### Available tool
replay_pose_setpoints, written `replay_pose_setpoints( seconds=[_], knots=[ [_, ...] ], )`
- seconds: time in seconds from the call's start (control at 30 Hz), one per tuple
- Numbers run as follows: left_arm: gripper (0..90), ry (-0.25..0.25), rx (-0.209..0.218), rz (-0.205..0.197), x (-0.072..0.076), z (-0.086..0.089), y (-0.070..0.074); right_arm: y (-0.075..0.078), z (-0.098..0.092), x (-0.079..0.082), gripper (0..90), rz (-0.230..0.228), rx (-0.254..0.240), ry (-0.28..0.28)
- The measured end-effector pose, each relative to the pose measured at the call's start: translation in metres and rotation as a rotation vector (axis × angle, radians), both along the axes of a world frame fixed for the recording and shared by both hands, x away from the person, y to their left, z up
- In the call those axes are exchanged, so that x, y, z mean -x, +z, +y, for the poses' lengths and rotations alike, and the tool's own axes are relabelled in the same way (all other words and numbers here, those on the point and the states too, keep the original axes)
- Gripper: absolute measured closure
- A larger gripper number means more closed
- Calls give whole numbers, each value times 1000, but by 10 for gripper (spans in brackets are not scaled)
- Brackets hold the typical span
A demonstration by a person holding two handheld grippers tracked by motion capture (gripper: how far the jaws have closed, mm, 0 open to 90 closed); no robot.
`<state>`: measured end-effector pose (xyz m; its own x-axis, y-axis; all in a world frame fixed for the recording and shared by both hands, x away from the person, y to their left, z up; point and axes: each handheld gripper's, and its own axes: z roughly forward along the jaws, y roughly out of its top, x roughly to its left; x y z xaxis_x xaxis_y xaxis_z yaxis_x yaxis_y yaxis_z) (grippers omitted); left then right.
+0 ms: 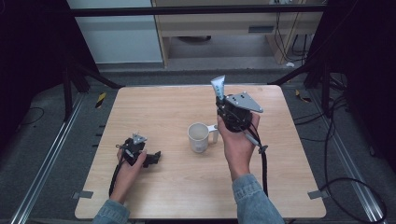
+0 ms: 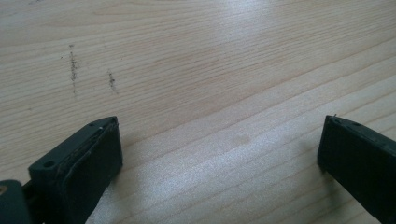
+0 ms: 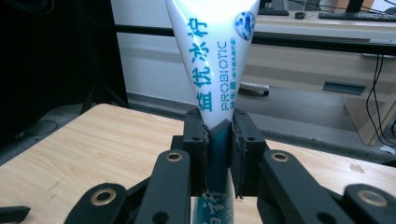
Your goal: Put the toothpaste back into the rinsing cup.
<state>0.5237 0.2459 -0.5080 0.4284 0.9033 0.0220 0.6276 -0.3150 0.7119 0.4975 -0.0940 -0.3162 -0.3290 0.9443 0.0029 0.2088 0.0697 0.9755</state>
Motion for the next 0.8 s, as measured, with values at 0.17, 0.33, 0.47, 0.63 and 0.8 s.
replay_pose_setpoints(
  seconds=[0.17,0.33,0.47,0.63,0.8],
  knots=[
    [0,-1,0,0,0,0,0,-2,4,-4,783,-3,-10,1],
    [0,0,0,0,0,0,0,-5,10,-7,783,-9,-17,3],
    [0,0,0,0,0,0,0,-6,15,-9,783,-12,-21,7],
    [0,2,3,-1,0,0,0,-7,21,-12,783,-25,-39,7],
    [0,1,2,-1,0,0,0,-8,28,-13,783,-41,-47,28]
  ],
)
